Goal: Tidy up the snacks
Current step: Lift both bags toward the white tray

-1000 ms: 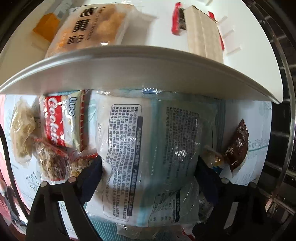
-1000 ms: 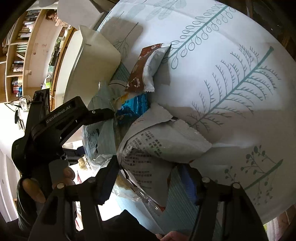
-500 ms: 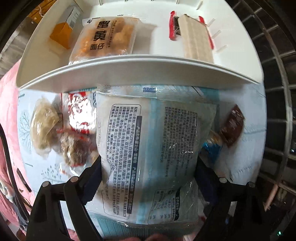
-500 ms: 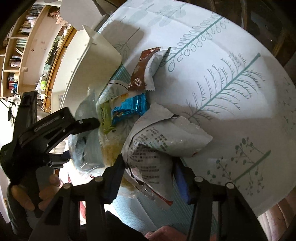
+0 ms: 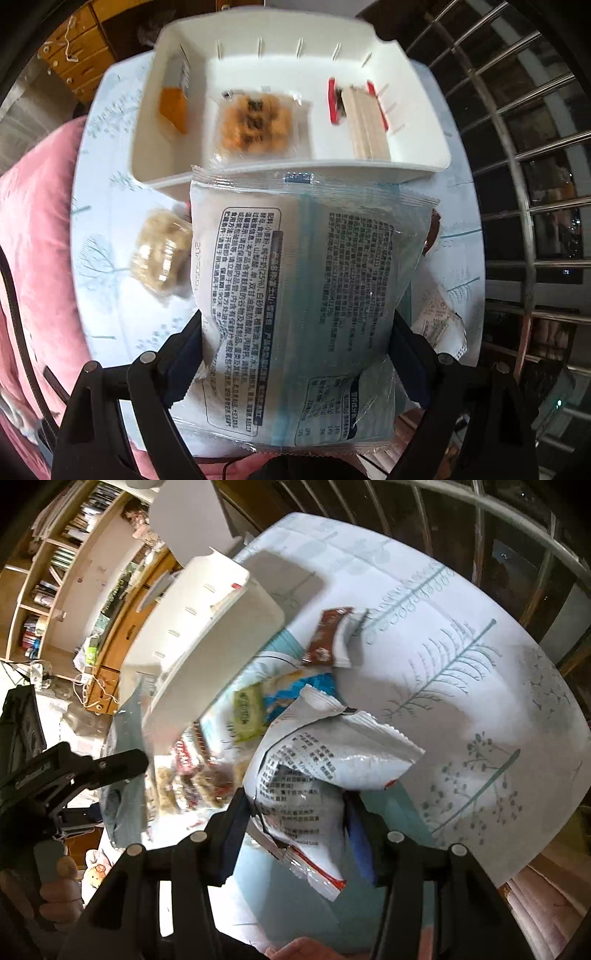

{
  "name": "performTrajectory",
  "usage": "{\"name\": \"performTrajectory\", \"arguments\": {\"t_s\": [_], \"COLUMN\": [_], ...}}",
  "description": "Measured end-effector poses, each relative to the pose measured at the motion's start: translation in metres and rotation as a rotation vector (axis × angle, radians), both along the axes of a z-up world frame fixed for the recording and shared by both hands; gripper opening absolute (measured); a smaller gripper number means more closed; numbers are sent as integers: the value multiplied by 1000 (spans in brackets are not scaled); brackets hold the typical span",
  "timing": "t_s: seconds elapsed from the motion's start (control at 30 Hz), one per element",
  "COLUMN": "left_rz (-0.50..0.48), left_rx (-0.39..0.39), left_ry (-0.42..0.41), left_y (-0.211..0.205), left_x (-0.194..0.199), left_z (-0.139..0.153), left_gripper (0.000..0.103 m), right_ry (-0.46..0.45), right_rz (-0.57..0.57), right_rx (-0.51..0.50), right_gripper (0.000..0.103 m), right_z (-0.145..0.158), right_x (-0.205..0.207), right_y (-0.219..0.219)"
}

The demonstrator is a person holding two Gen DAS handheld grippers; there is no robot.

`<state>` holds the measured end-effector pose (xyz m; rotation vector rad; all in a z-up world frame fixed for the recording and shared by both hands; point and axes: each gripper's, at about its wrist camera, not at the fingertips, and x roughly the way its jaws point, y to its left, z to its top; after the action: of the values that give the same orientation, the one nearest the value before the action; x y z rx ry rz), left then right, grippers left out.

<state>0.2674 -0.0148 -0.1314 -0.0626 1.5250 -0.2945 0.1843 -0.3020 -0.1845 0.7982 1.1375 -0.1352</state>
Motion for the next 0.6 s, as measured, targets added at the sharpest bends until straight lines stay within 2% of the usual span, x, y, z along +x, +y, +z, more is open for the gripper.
{"name": "performTrajectory", "arguments": {"t_s": [0.27,0.6], "left_rz": [9,77], "left_rx": [-22,-51], "left_ry": [-117,-197], "left_y": [27,33], "left_x": [12,62], "left_z": [62,89], "left_gripper": [89,90], "right_ry": [-101,-237], "right_rz": [35,136], "right_rx": [-74,-202], "right_gripper": [51,51], "right_z": [45,94], "right_x": [17,77], "right_y": [12,13]}}
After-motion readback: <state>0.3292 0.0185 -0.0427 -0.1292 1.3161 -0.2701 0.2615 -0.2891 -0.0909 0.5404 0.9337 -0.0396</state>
